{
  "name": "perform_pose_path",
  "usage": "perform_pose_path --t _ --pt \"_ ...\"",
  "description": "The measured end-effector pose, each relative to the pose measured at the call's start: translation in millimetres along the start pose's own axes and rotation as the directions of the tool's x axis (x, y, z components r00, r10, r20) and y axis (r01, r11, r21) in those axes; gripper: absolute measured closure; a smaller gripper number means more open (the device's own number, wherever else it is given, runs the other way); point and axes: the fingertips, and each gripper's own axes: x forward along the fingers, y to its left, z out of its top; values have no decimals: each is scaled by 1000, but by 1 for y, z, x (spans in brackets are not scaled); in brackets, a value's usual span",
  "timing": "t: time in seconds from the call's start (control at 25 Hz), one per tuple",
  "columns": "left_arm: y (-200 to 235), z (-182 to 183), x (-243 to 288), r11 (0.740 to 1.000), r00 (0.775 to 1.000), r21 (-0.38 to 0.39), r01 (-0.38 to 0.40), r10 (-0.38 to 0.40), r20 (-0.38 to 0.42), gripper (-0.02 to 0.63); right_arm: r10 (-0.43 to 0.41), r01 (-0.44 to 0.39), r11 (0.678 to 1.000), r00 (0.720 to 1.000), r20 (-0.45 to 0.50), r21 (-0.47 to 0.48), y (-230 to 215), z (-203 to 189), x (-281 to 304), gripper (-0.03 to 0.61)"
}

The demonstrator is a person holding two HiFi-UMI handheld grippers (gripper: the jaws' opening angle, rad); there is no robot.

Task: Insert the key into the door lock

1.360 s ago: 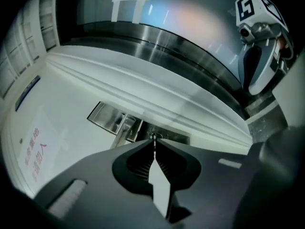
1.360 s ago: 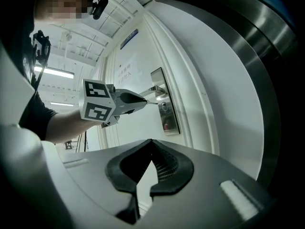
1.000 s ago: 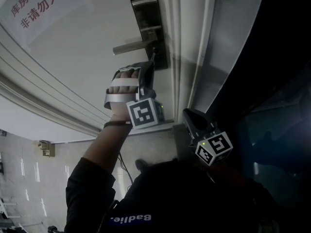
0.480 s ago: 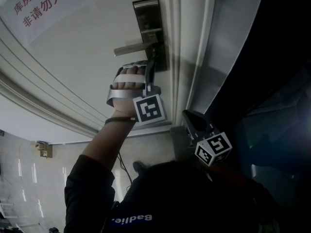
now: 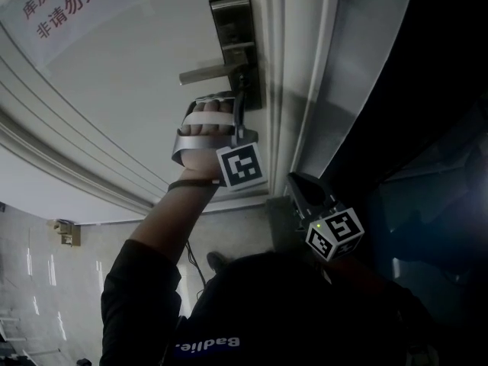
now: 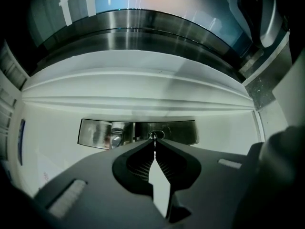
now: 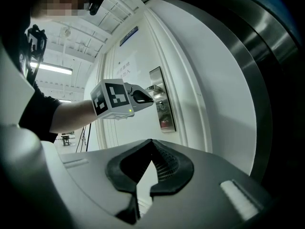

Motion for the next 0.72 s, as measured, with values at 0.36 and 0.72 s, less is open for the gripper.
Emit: perform_pose_path --t 0.36,0.72 --pt "0 2 7 1000 1000 -29 12 -13 -24 583 -3 3 1000 1000 -12 2 3 -6 -3 574" --pt "3 5 10 997 999 -72 29 -32 -42 583 -18 18 1000 999 -29 -7 -1 -8 -8 574"
